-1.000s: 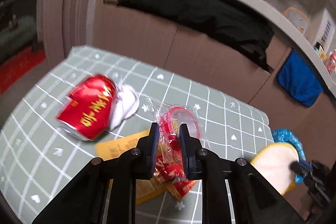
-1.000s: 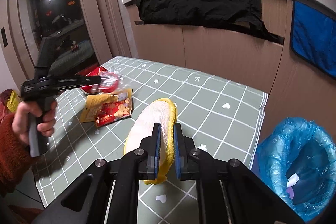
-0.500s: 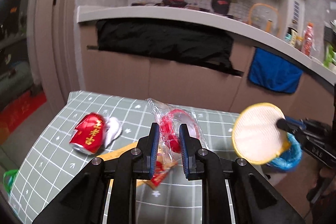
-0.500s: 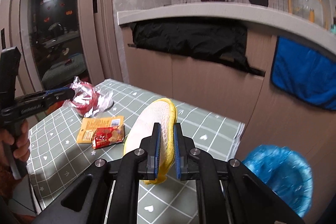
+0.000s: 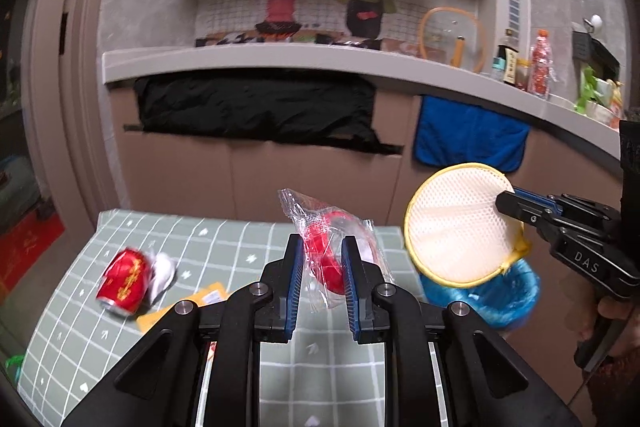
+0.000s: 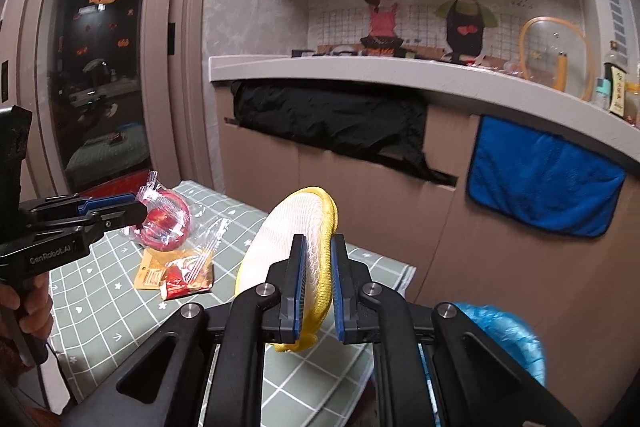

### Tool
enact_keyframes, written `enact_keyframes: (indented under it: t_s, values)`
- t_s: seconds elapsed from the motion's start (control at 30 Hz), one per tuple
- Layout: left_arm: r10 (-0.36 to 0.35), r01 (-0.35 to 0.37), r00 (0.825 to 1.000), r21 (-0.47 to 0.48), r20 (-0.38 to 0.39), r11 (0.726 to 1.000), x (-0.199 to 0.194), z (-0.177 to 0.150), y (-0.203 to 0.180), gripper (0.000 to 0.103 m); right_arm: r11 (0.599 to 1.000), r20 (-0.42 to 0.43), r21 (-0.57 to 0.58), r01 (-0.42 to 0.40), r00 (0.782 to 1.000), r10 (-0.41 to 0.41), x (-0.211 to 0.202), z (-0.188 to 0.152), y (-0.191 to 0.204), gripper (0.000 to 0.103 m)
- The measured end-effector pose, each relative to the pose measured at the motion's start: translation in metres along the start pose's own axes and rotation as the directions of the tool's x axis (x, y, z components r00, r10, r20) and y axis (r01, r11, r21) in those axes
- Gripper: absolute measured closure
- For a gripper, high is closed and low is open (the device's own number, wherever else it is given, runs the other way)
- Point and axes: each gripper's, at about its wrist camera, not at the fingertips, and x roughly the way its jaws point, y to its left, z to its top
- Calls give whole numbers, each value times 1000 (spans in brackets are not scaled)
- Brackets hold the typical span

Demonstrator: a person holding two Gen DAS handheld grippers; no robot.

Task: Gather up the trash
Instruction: 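Carry the mesh pad and plastic bag over the bin and release both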

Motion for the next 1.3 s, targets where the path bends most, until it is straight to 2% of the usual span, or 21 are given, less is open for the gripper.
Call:
enact_keyframes:
  t_s: [0.3, 0.63, 0.9, 1.3]
  values:
    - [-73, 68, 995, 74, 64, 995, 15, 33, -68, 83, 996, 64, 25, 83, 994, -85, -33, 5, -45, 93]
    - [-203, 199, 979, 128, 24, 972, 54, 41, -151, 83, 971, 64, 79, 225, 971, -231, -64, -11, -115, 93]
    - [-253, 251, 968, 139, -6, 958, 84, 39, -187, 83, 945, 44, 157, 288, 953, -298, -76, -33, -162, 93]
    - [-283, 297, 952, 131, -113, 946, 132, 14, -211, 83, 930, -21, 198, 309, 950, -311, -59, -62, -190, 93]
